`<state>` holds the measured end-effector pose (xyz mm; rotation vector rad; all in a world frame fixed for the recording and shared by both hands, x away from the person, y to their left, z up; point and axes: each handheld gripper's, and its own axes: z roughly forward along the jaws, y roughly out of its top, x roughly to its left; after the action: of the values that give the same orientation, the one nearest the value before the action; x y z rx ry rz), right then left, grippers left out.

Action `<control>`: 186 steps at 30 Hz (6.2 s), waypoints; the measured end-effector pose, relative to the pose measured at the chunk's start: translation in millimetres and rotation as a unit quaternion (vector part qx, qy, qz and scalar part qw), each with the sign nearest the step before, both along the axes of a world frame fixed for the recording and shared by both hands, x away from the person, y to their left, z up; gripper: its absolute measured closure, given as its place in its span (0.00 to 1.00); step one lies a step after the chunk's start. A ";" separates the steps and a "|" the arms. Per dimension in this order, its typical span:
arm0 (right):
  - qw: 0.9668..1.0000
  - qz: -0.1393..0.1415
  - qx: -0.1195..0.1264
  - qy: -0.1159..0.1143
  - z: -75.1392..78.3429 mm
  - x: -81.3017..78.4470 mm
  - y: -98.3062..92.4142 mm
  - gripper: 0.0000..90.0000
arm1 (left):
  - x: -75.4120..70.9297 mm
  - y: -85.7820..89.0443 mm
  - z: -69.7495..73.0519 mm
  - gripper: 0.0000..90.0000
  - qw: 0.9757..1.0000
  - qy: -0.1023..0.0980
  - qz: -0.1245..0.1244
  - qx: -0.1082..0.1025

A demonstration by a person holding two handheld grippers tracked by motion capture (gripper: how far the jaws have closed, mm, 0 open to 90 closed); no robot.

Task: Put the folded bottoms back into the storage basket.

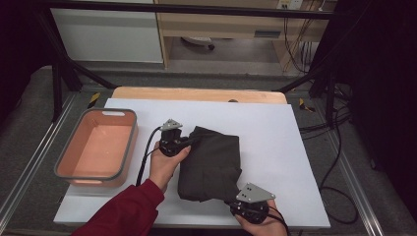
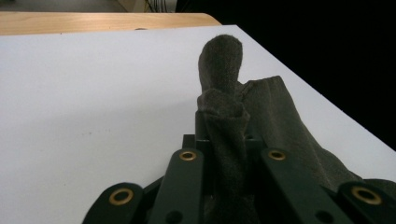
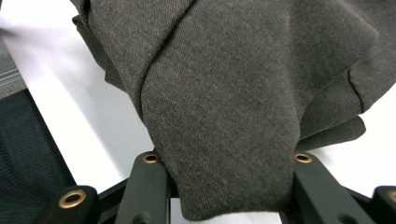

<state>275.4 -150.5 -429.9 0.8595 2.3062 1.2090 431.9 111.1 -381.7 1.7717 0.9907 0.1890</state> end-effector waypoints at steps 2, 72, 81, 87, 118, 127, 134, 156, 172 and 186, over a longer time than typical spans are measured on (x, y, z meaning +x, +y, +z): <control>1.000 -0.001 0.003 0.000 2.2 0.3 0.8 0.72 | 0.6 -0.1 2.4 0.93 1.000 0.000 0.001 -0.001; 0.997 0.073 0.015 -0.024 85.2 56.1 113.1 0.72 | 18.6 118.7 99.2 0.92 0.996 -0.040 0.078 -0.029; 0.996 0.089 0.014 -0.019 91.6 67.5 134.4 0.72 | 22.9 143.9 102.9 0.92 0.994 -0.028 0.099 -0.039; 0.995 0.093 0.014 -0.019 98.8 72.0 149.2 0.72 | 23.4 157.2 110.1 0.93 0.993 -0.036 0.104 -0.033; 0.992 0.123 0.015 -0.031 123.6 93.4 205.5 0.72 | 28.1 218.8 138.3 0.92 0.987 -0.052 0.148 -0.024; 0.992 0.123 0.016 -0.031 125.8 96.3 219.8 0.72 | 28.9 230.8 139.8 0.92 0.986 -0.053 0.158 -0.017; 0.992 0.120 0.024 -0.020 122.7 103.6 230.8 0.72 | 36.5 240.4 136.4 0.93 0.985 -0.052 0.167 -0.010; 0.991 0.130 0.033 -0.021 121.6 115.8 267.7 0.72 | 39.9 272.2 139.5 0.93 0.979 -0.063 0.191 0.009; 0.990 0.135 0.031 -0.015 117.8 114.5 276.4 0.72 | 38.0 279.5 134.3 0.93 0.979 -0.059 0.196 0.011; 0.991 0.132 0.025 -0.009 110.3 108.5 285.5 0.72 | 36.6 287.3 122.6 0.93 0.979 -0.052 0.195 0.014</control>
<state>383.9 134.9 -319.5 0.5673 2.4410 1.3811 468.5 398.4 -259.1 1.5601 1.2556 0.5390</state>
